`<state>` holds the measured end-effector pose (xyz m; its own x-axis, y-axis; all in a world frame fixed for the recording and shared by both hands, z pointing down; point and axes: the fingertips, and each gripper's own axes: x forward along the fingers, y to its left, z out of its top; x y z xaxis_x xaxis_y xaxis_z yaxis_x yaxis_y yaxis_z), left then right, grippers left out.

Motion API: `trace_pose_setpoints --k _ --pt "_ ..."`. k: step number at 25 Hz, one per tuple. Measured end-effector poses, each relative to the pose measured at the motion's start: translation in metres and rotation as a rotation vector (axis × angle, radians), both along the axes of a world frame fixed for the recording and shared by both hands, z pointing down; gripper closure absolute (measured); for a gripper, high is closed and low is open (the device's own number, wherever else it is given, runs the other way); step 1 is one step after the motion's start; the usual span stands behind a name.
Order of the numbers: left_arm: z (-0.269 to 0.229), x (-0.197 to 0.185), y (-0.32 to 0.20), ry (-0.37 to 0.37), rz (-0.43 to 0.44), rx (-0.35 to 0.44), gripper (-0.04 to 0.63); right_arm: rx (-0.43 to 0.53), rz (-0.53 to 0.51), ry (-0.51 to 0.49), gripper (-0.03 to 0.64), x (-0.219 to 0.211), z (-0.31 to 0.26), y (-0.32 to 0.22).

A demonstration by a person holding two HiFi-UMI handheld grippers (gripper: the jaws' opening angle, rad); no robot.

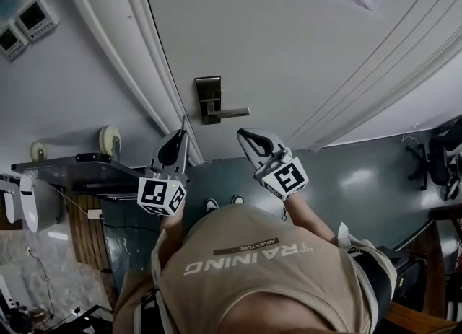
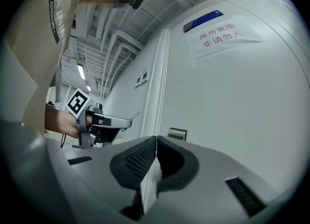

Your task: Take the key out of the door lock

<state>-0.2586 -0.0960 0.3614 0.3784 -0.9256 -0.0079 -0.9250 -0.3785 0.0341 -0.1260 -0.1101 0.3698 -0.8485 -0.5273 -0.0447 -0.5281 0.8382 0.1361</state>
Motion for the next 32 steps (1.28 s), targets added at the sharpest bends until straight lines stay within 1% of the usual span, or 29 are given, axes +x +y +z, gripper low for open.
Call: trace_pose_setpoints --k 4,7,11,14,16,19,24,27,29,32 --pt "0.004 -0.004 0.001 -0.022 -0.014 -0.015 0.571 -0.047 0.014 -0.009 0.601 -0.006 0.004 -0.01" --pt "0.01 -0.003 0.006 -0.034 -0.026 -0.027 0.571 -0.082 0.019 0.013 0.603 -0.005 0.01 -0.007" --pt "0.021 -0.004 0.009 -0.037 -0.049 -0.047 0.571 -0.067 -0.023 0.054 0.602 -0.008 0.011 0.005" --pt "0.026 0.004 0.01 -0.039 -0.02 -0.058 0.571 -0.06 -0.004 0.068 0.602 0.0 0.012 0.008" --pt "0.021 0.006 0.008 -0.049 -0.002 -0.044 0.571 -0.048 0.019 0.077 0.602 0.005 0.01 0.006" --pt "0.008 0.001 0.004 -0.059 -0.002 -0.009 0.571 -0.016 0.04 0.077 0.602 0.008 0.0 0.001" --pt "-0.006 -0.004 -0.011 -0.072 0.019 0.019 0.571 0.071 0.073 0.072 0.602 0.013 -0.026 -0.009" --pt "-0.013 -0.006 -0.021 -0.046 0.026 0.027 0.571 0.073 0.105 0.024 0.602 0.017 -0.038 -0.017" --pt "-0.023 -0.004 -0.03 -0.03 0.034 0.046 0.571 0.079 0.125 -0.001 0.603 0.019 -0.047 -0.024" --pt "-0.047 0.0 -0.045 -0.062 0.046 0.102 0.571 0.131 0.136 -0.016 0.601 0.019 -0.069 -0.032"
